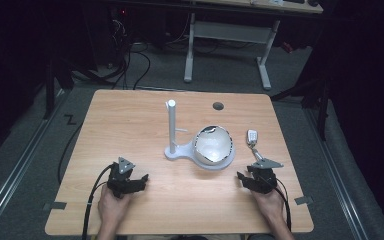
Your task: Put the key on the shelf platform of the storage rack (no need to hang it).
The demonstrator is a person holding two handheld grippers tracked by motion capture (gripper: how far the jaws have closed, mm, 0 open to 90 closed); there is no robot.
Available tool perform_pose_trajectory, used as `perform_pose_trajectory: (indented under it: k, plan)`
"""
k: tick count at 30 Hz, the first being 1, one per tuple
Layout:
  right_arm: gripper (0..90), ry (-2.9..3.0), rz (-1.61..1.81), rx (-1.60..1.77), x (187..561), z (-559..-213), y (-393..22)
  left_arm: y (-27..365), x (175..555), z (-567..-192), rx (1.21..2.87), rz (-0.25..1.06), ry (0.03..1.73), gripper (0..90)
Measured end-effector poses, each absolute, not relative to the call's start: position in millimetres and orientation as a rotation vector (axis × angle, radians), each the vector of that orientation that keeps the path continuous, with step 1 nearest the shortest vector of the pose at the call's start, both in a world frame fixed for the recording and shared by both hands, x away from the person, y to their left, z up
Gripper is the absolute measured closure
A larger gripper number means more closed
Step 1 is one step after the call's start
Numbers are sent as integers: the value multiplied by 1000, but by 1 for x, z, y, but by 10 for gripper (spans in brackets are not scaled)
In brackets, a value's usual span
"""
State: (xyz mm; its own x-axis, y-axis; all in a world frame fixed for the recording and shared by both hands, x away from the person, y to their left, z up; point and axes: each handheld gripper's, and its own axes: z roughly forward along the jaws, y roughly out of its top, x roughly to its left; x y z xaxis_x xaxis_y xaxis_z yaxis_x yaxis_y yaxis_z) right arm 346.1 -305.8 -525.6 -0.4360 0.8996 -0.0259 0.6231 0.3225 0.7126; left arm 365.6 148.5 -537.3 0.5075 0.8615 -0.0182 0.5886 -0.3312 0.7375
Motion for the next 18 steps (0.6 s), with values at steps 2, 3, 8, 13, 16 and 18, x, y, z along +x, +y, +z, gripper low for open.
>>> perform_pose_trajectory:
  k: [2, 3, 8, 13, 16, 18]
  plan:
    - [506, 2169, 884, 1337, 344, -524, -306, 149, 366, -537, 2050, 498, 1182, 223]
    - [519, 2154, 885, 1322, 342, -523, -307, 149, 366, -537, 2050, 498, 1182, 223]
    - [524, 2120, 892, 1328, 337, -519, -311, 149, 366, -537, 2050, 498, 1182, 223]
    - [528, 2111, 904, 1345, 335, -516, -316, 148, 366, -537, 2048, 498, 1183, 223]
    - [529, 2108, 910, 1346, 334, -515, -319, 148, 366, -537, 2048, 498, 1183, 223]
    - [529, 2107, 916, 1348, 333, -515, -321, 148, 366, -537, 2048, 498, 1183, 223]
